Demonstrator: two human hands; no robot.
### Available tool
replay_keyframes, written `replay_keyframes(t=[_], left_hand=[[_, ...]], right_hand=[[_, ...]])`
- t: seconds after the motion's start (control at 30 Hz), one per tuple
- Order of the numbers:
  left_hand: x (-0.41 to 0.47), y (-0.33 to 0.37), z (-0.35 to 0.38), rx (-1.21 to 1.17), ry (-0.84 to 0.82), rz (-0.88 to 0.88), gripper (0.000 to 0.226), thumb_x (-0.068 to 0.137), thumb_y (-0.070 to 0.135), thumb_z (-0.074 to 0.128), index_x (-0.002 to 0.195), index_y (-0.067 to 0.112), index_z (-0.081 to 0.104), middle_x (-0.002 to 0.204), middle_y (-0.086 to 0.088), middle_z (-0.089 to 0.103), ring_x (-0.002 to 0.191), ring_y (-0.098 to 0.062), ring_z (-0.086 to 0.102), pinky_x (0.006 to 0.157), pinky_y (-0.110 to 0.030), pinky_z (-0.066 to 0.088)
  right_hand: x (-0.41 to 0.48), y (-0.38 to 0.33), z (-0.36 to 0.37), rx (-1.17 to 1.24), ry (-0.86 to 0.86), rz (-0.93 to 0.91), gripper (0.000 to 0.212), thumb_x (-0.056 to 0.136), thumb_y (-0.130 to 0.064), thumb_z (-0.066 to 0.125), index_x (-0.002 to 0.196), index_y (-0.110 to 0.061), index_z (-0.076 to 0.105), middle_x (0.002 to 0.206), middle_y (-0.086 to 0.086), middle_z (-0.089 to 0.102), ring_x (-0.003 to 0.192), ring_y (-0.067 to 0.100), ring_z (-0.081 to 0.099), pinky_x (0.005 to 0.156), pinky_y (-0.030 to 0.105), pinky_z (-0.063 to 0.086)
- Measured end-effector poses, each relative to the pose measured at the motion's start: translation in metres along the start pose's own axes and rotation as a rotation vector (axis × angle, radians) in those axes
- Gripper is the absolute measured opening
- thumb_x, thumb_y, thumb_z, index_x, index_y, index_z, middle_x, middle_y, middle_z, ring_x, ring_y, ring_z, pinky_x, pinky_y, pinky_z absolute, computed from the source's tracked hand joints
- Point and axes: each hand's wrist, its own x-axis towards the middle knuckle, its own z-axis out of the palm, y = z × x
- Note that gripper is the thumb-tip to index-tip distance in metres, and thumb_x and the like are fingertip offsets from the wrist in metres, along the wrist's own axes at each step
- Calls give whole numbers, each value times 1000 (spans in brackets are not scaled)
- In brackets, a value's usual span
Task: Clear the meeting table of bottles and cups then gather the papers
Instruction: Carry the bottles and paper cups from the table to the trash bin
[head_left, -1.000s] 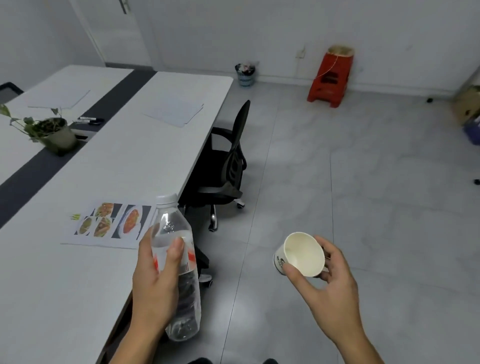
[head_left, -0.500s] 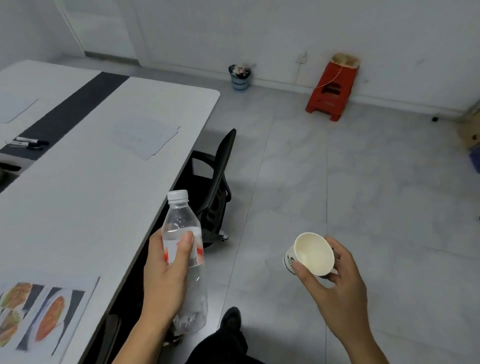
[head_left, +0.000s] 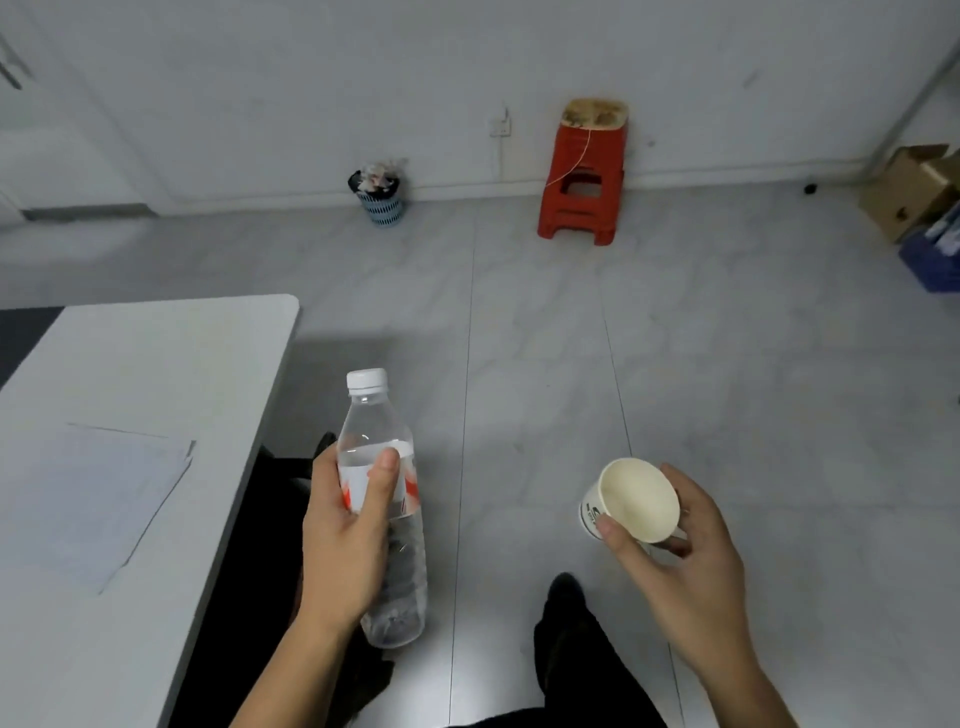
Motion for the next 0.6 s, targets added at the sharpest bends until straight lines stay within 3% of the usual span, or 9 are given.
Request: replay_keyframes(t=[0.1, 0.23, 0.4, 0.6], left_hand=[[60, 23, 35, -5, 51, -24, 47, 77, 67, 59, 111, 34, 56, 91, 20, 69, 79, -6, 69, 67, -25, 55], [140, 50, 62, -9, 150, -44, 53, 73, 70, 55, 113, 37, 57, 96, 17, 68, 83, -5, 68, 72, -32, 54], [231, 43, 83, -46, 295, -87, 59, 73, 69, 53, 117, 30, 57, 98, 23, 67, 83, 4, 65, 67, -14, 47], [382, 26, 106, -86, 378, -157, 55, 71, 71, 51, 113, 34, 55, 94, 27, 65, 82, 6, 64, 68, -20, 45]], right_hand=[[88, -18, 13, -2, -46, -7, 80, 57, -54, 83, 130, -37, 55, 128, -15, 60, 107, 7, 64, 79, 14, 52], [206, -64, 47, -49, -178, -69, 78, 59, -53, 84, 131, -40, 54, 128, -17, 59, 102, 3, 65, 82, 20, 52], [324, -89, 120, -89, -324, -146, 77, 63, -49, 85, 132, -39, 53, 129, -16, 59, 104, 4, 65, 81, 12, 51], [461, -95, 225, -131, -409, -161, 80, 60, -60, 84, 131, -43, 52, 128, -16, 60, 107, 8, 65, 81, 12, 51]])
